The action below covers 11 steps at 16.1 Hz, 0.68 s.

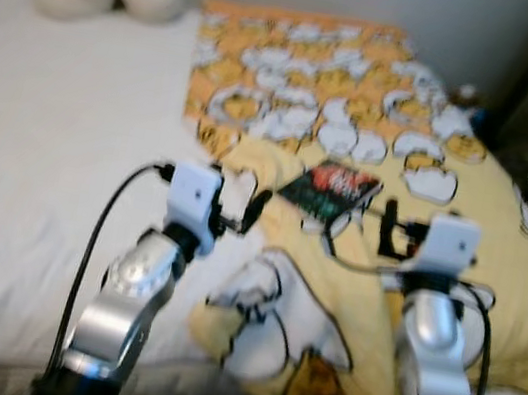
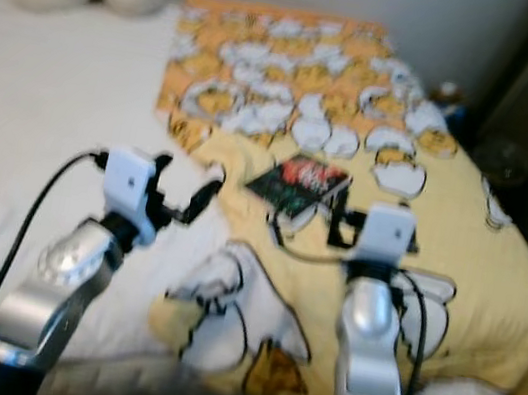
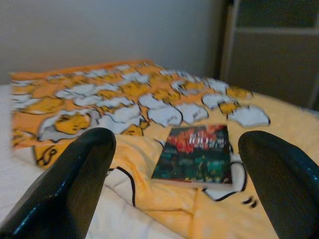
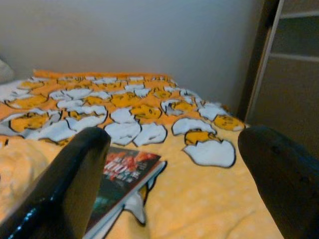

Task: Clean up the room

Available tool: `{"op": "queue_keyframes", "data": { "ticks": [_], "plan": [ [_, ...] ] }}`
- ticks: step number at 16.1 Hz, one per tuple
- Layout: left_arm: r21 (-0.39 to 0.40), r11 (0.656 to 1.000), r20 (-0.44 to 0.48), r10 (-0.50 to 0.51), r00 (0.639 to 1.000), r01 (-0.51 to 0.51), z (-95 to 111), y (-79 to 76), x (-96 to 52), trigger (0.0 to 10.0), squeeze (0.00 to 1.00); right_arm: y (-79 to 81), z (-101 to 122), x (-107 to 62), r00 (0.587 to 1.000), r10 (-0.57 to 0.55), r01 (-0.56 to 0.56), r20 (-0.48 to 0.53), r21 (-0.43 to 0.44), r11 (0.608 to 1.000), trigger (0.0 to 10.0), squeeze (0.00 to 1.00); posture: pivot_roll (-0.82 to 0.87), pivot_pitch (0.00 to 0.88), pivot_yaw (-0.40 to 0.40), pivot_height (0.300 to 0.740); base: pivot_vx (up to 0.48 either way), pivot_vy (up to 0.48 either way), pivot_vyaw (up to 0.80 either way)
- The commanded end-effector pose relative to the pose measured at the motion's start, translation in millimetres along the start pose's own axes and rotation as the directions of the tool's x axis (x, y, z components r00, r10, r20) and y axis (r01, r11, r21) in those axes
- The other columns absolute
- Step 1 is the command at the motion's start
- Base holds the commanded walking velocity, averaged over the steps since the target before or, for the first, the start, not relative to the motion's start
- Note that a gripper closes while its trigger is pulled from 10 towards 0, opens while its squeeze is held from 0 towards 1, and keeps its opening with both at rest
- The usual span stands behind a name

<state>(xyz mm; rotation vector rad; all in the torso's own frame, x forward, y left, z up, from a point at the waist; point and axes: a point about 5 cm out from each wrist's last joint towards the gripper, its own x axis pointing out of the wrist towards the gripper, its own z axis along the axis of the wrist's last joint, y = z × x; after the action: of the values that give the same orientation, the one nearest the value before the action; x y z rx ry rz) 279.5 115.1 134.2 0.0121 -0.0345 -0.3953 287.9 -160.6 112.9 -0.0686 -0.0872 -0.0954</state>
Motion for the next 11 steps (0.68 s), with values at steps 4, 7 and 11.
{"op": "queue_keyframes", "data": {
  "ticks": [4, 7, 11],
  "plan": [
    [-0.012, 0.999, -0.01, -0.034, 0.999, 0.034, -1.9, -7.5, 3.7, 10.0, 0.0, -10.6, -0.2, -0.1, 0.999, -0.032, 0.032, 0.0, -0.013, 0.999, 10.0, 0.0, -0.04, 0.0, 0.023, 0.719, 0.12, 0.0, 0.0],
    [-0.012, 0.999, -0.017, -0.041, 0.999, 0.041, -2.5, -7.4, 2.9, 10.0, 0.0, -8.7, -1.0, -1.1, 0.999, -0.032, 0.032, -0.002, -0.011, 0.999, 10.0, 0.0, -0.04, 0.0, 0.029, 0.719, 0.0, 0.0, 0.0],
    [-0.007, 0.999, -0.022, -0.041, 0.999, 0.041, -2.9, -6.3, 1.6, 10.0, 0.0, -7.4, -4.2, -0.2, 1.0, -0.026, 0.025, -0.015, -0.01, 1.0, 10.0, 0.0, -0.03, 0.0, 0.031, 0.719, 0.0, 0.0, 0.0]
  ]
}}
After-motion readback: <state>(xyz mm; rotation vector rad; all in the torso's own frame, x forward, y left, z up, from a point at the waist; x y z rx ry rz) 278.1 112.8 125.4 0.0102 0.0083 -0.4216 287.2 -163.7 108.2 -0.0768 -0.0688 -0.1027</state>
